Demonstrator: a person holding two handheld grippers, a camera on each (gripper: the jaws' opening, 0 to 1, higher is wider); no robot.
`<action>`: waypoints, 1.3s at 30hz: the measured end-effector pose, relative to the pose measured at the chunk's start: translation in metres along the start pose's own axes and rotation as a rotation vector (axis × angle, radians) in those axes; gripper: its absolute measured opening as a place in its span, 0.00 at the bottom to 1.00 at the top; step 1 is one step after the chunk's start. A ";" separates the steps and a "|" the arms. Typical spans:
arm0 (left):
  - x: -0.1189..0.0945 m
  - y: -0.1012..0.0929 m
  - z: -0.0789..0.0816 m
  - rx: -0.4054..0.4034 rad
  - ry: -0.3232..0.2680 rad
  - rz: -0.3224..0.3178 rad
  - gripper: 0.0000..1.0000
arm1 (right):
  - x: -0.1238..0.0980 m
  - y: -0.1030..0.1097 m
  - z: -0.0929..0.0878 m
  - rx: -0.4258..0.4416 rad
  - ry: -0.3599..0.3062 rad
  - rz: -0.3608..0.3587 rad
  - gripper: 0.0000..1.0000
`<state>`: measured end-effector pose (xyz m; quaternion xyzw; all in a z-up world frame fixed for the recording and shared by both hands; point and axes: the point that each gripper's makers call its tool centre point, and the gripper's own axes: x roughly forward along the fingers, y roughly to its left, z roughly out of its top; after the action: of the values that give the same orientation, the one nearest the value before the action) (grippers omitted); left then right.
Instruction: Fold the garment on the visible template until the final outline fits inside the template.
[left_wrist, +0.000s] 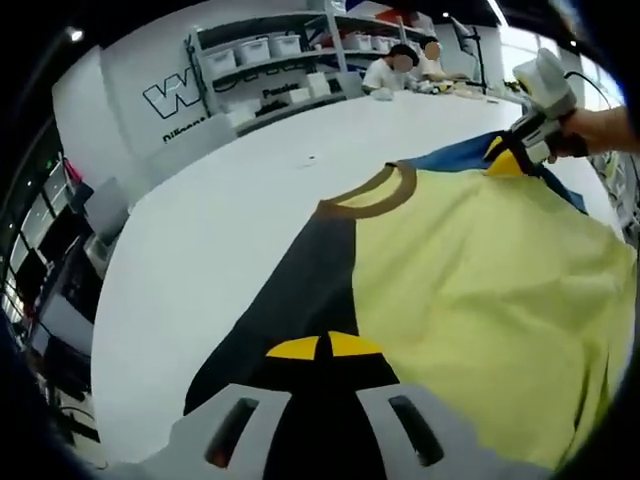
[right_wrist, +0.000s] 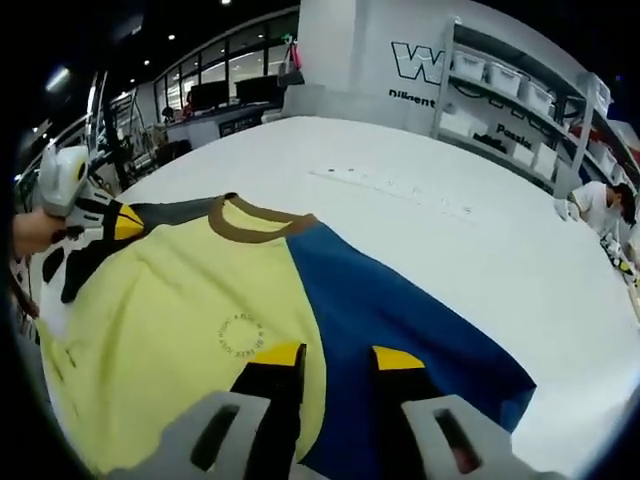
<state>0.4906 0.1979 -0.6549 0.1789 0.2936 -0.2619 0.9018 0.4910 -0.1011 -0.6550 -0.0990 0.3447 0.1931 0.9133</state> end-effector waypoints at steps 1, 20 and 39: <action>-0.006 0.002 0.001 -0.010 -0.012 0.009 0.02 | -0.005 0.001 0.000 0.009 -0.010 0.002 0.23; -0.075 -0.040 -0.009 -0.093 -0.083 -0.096 0.06 | -0.062 0.048 0.007 -0.043 -0.092 0.083 0.22; -0.151 -0.102 -0.037 -0.128 -0.085 -0.283 0.07 | -0.105 0.084 -0.024 -0.035 -0.055 0.194 0.26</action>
<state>0.3116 0.1896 -0.6064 0.0666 0.2936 -0.3743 0.8771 0.3692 -0.0622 -0.6071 -0.0758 0.3241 0.2890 0.8976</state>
